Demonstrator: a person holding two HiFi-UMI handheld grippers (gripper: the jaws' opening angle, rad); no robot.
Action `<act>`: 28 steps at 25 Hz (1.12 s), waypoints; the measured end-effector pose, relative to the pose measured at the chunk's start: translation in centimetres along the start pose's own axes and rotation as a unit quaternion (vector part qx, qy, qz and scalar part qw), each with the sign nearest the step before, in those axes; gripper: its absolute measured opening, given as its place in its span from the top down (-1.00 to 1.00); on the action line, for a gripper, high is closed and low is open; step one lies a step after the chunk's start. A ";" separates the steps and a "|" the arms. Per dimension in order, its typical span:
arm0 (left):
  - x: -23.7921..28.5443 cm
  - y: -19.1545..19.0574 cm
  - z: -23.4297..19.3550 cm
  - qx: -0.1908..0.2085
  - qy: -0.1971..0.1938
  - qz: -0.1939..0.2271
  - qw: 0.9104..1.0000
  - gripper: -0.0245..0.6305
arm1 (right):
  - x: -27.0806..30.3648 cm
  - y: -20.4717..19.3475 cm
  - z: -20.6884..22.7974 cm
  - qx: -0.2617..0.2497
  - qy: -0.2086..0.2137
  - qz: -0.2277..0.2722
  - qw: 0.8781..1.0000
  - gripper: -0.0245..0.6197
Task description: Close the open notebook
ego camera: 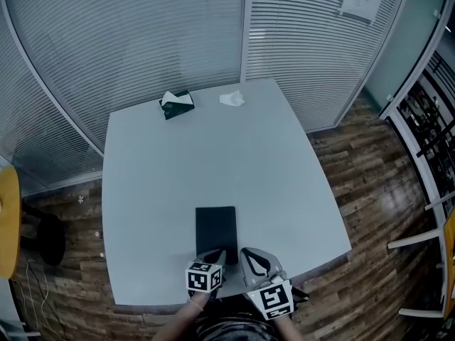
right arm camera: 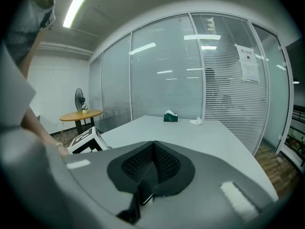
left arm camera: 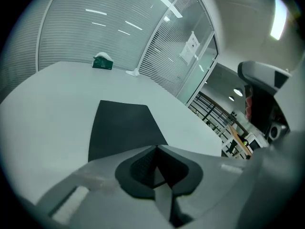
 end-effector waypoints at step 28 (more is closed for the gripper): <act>-10.9 7.6 0.5 0.090 0.080 0.187 0.975 0.92 | 4.0 2.3 -3.6 -0.008 0.086 0.020 0.996 0.92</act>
Point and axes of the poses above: the fingertips, and each gripper's own axes: x forward along the fingers, z to its right, y out of its top, the point moved 6 cm from there along -x, backward along the fingers, and after that the axes turned 11 degrees about x, right-handed, at the moved point
